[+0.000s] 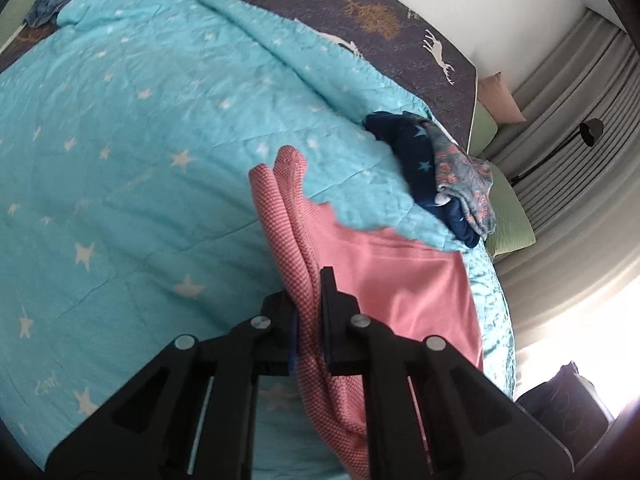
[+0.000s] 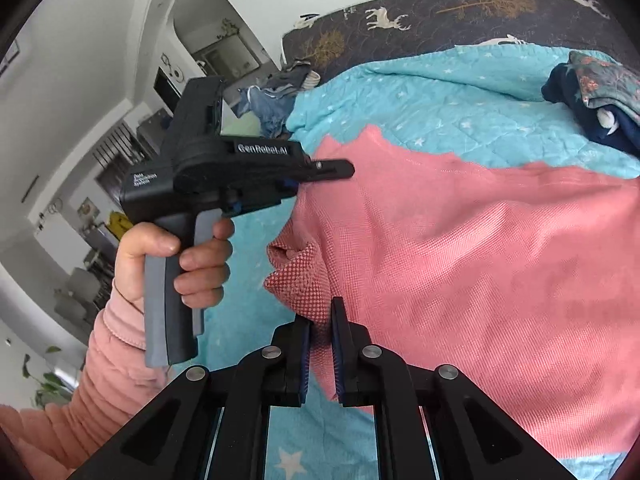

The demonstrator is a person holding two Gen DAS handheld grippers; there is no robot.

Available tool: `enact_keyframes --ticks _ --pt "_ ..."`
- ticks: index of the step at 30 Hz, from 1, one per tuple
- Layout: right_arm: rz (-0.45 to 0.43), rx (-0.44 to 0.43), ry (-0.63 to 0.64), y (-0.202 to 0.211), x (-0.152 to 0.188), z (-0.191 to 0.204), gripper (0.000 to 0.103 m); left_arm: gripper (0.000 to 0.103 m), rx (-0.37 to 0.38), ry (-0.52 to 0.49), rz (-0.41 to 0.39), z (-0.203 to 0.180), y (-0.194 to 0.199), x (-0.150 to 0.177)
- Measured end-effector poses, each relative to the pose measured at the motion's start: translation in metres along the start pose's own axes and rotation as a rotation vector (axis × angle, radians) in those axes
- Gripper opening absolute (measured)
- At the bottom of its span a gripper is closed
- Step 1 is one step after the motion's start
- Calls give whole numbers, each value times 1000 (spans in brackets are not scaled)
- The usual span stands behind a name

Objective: Fold small clothes
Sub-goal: 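Lift and fold the edge over with the right gripper while the left gripper holds the other side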

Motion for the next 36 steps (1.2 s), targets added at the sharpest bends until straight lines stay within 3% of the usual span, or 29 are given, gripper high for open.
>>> enact_keyframes --ticks 6,16,24,29,33,36 --pt "-59 -29 -2 28 -3 -9 8 10 -9 -76 0 -50 -5 -23" --pt "-232 -22 -145 104 -6 -68 8 10 42 -262 42 -162 -50 -53" --pt "-342 39 -303 162 6 -134 8 9 124 -375 134 -243 -107 -38" --pt "-243 54 -410 158 37 -173 9 11 135 -398 225 -252 -134 -15" --pt "-116 59 -460 139 62 -192 11 39 113 -417 244 -246 -133 4" --pt "-89 27 -450 146 67 -195 13 45 66 -446 210 -236 -113 15"
Point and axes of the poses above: each gripper's, at about its wrist camera, not at the fingertips, and y roughly against the way its jaws point, z to its left, x to its underside, the point moved 4 cm from there along -y, roughly the way its jaws point, and after that the axes turned 13 degrees about -y, right-handed, at the moved point
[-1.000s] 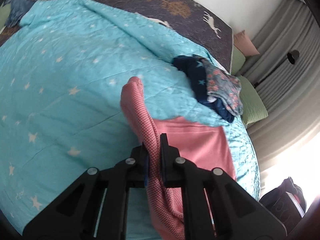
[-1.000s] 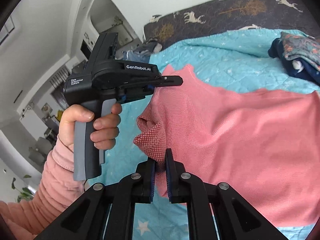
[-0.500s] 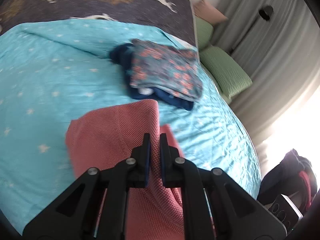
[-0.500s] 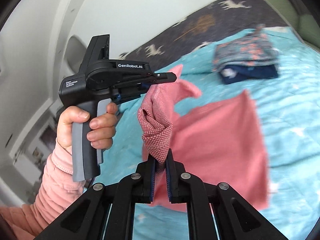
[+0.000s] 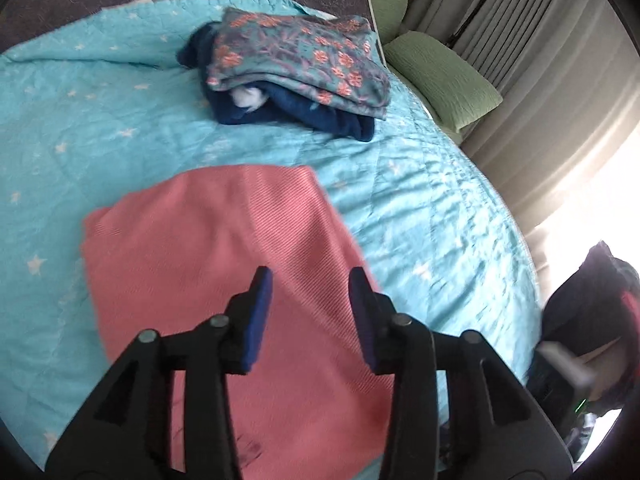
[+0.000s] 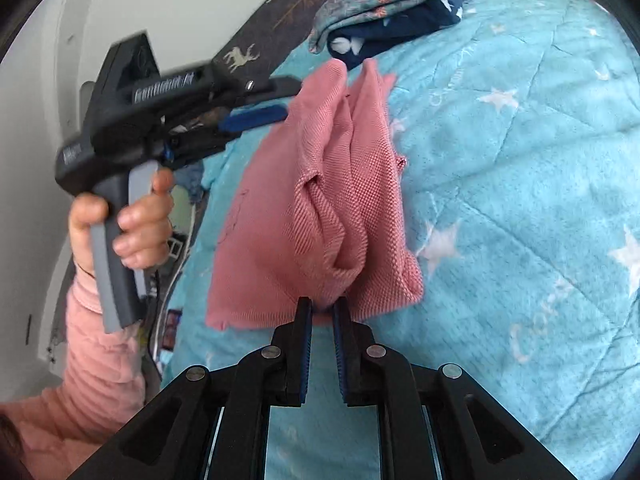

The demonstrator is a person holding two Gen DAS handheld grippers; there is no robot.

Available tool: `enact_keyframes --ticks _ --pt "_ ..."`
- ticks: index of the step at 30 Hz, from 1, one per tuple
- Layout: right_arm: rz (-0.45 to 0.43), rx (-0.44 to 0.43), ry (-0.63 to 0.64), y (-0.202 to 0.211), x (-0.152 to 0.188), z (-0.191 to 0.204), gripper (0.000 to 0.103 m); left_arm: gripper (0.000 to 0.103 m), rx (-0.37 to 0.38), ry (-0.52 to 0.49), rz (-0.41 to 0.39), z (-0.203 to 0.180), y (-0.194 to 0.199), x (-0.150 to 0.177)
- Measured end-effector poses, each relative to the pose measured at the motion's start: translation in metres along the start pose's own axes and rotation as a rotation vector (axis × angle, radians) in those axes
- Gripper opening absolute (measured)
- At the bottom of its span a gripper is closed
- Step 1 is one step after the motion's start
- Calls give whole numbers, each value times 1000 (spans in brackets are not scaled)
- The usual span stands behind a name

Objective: Fold small clothes

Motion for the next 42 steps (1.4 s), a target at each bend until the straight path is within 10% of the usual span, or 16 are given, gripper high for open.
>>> enact_keyframes --ticks 11,14,26,42 --pt "-46 -61 22 37 -42 0 32 71 -120 -69 -19 -7 49 96" --pt "-2 -60 71 21 -67 18 52 73 -108 -90 -6 -17 48 106" --pt "266 -110 -124 -80 -167 13 57 74 -39 -118 -27 -47 17 64" --pt "265 -366 -132 -119 -226 65 61 77 78 -86 -7 -39 -18 62"
Point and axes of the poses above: each gripper's, at about its wrist camera, not at the fingertips, and y roughly against the way its jaws point, z to its left, x to its underside, the point moved 4 cm from there along -y, roughly the way its jaws point, and after that the axes turned 13 degrees about -y, right-handed, at the moved point
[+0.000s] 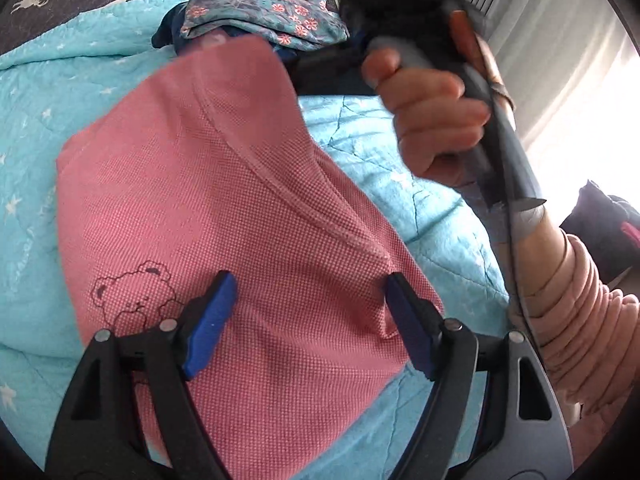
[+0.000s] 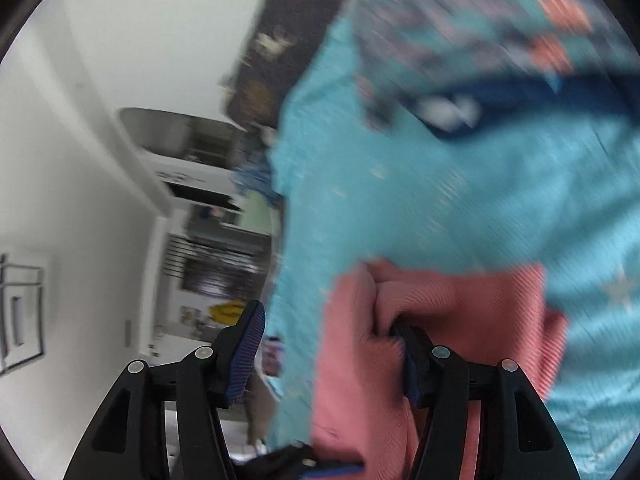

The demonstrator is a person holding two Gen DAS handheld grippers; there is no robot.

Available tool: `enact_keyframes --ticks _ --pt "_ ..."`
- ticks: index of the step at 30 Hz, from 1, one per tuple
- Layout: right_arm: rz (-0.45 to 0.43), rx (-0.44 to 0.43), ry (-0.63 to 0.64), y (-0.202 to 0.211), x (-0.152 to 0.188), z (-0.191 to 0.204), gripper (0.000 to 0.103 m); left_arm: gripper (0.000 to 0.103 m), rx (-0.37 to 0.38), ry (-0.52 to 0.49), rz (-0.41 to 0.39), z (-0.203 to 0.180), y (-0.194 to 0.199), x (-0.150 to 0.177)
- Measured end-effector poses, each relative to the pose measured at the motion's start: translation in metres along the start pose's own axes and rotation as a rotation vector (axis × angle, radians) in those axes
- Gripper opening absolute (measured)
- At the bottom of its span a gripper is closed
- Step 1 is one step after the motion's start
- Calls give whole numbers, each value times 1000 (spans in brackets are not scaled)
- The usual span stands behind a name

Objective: Fold small clothes

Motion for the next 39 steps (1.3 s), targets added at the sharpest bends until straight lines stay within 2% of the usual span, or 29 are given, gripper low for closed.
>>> enact_keyframes --ticks 3,5,8,11,16,18,20,24,25,26,27,28,33,35,37,39 --pt "-77 -44 57 24 3 12 61 77 9 18 -6 2 3 0" --pt "-119 -6 70 39 7 10 61 77 13 26 -7 4 2 -2" --pt "-144 106 53 50 12 -6 61 77 11 32 -7 9 2 -2" --pt "-115 168 38 55 26 -23 61 77 7 36 -10 8 6 0" --pt "8 165 47 42 52 -34 61 77 8 60 -15 8 15 6" --pt "36 243 61 29 52 -42 63 77 5 55 -11 6 17 7" --pt "17 304 29 15 42 -50 63 77 -3 44 -9 4 18 7" --pt "8 223 -12 1 21 -47 64 77 12 55 -4 3 21 12" --pt "17 217 0 -4 18 -44 60 77 15 65 -3 4 23 12" --pt "24 238 28 -8 19 -42 51 77 19 76 -5 5 26 13" --pt "19 262 58 -9 21 -40 15 77 24 88 -7 6 28 13" --pt "21 293 91 -11 24 -37 8 77 29 101 -10 8 31 14" --pt "-109 274 142 32 40 -13 8 77 30 120 -41 9 43 11" --pt "-149 302 204 47 45 0 8 78 51 100 -61 3 45 8" --pt "-173 351 272 57 47 8 8 78 43 82 -61 -1 42 6" --pt "-171 377 258 54 43 3 8 78 29 82 -44 -2 34 8"
Point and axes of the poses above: each gripper's, at about its wrist camera, not at the fingertips, and y roughly against the way its jaws point, z to its left, x to its underside, the point moved 4 cm from there along -y, roughly the way its jaws point, and after that the axes turned 13 degrees about -y, right-handed, at the moved point
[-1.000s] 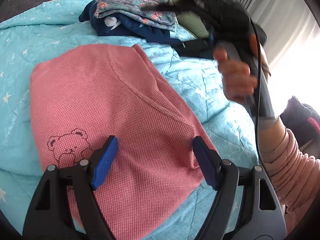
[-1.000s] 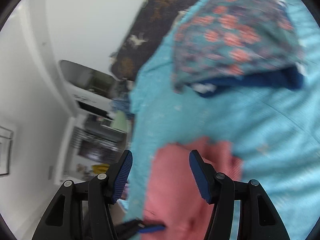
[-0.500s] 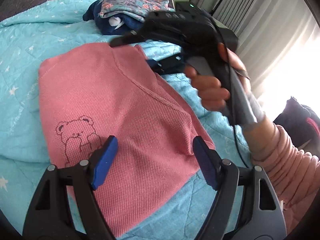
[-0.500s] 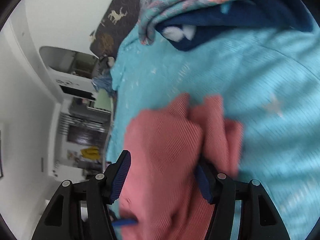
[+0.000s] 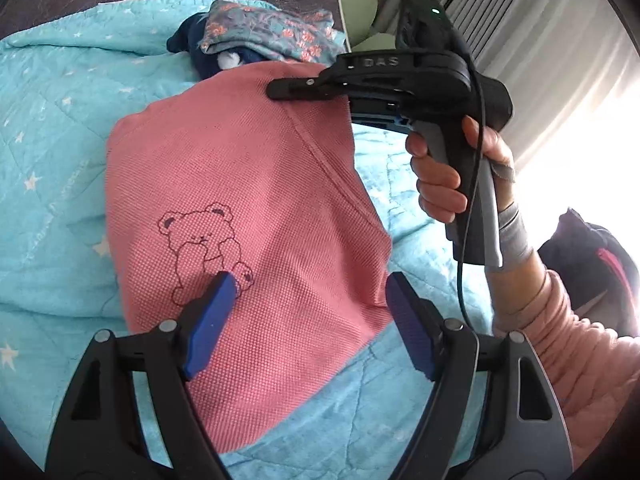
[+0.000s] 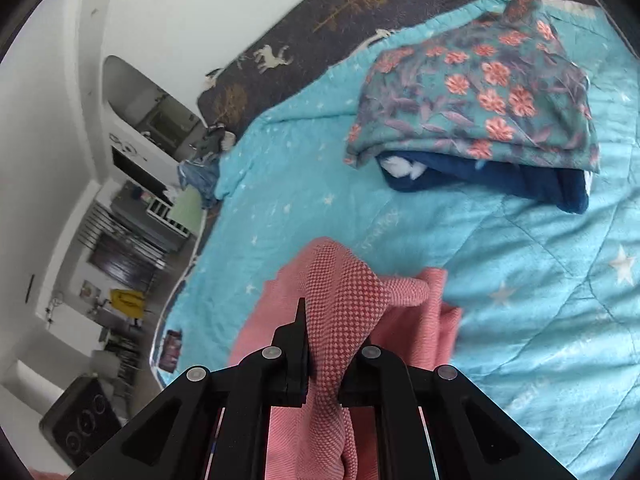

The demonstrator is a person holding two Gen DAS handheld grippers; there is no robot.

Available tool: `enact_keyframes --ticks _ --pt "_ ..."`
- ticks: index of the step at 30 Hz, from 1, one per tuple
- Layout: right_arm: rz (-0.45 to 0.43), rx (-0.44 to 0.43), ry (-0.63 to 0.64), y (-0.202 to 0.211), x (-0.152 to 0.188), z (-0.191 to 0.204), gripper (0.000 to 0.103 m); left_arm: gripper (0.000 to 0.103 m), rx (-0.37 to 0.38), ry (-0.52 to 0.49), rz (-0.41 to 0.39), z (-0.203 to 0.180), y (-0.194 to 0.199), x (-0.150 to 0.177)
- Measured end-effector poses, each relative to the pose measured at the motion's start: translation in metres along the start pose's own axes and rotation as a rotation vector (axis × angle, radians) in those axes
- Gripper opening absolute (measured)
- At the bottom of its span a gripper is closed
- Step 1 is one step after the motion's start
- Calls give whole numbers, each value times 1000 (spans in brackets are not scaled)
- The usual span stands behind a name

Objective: Fold small clothes

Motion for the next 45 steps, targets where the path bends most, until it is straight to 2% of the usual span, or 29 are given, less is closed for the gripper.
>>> enact_keyframes --ticks 2,4,6,7,9,10,12,16,19,22,23,24,25,26,28,30,32,34,35,38,42,45 --pt "24 30 -31 -13 -1 -14 9 78 2 9 19 1 -5 4" --pt "82 19 -128 -28 1 -35 19 78 -3 13 36 2 -5 10" --pt "106 -2 -211 -26 7 -50 30 78 -3 8 30 3 -1 13" --pt "101 -17 -225 -19 11 -54 30 78 -2 6 27 3 2 15" --pt "59 -13 -185 7 20 -55 34 78 7 -9 24 -2 7 18" --pt "39 0 -168 18 24 -54 40 78 20 -30 21 -8 8 20" --pt "1 28 -127 42 37 -52 43 78 46 -97 17 -24 8 20" --pt "-1 65 -58 79 81 -49 43 78 53 -249 14 -65 -8 12" --pt "-17 73 -60 94 108 -52 43 75 38 -334 31 -84 -32 0" --pt "-95 58 -81 110 133 -57 43 48 -51 -389 109 -88 -62 -2" --pt "-124 66 -91 112 137 -57 43 31 -87 -388 131 -87 -67 -1" --pt "-173 80 -106 118 142 -60 43 26 -87 -373 135 -82 -69 -1" --pt "-224 94 -115 121 145 -59 43 21 -52 -338 120 -78 -64 -2" --pt "-274 114 -118 127 148 -61 43 10 -24 -307 107 -72 -58 -3" --pt "-345 143 -104 138 154 -67 43 10 55 -265 63 -67 -36 -3" --pt "-357 180 -87 141 157 -68 43 10 115 -278 46 -70 -23 2" --pt "-323 147 -88 137 156 -68 43 11 122 -312 66 -77 -22 11" --pt "-273 131 -102 130 156 -68 43 13 102 -300 69 -78 -24 19" --pt "-254 126 -98 126 157 -67 43 17 97 -279 72 -75 -27 22" --pt "-232 124 -56 121 166 -56 43 48 114 -214 89 -72 -30 25" --pt "-188 105 66 120 183 -36 42 62 107 -237 17 -72 3 26" --pt "-146 88 183 115 201 -17 29 71 35 -229 -42 -57 25 28"
Point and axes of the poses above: each gripper's, at about its wrist camera, not at the fingertips, and y roughly against the way its jaws point, z to its left, x to its underside, the point moved 4 cm from there along -y, roughly the way its jaws point, and after that the axes turned 13 degrees about -y, right-handed, at the moved point
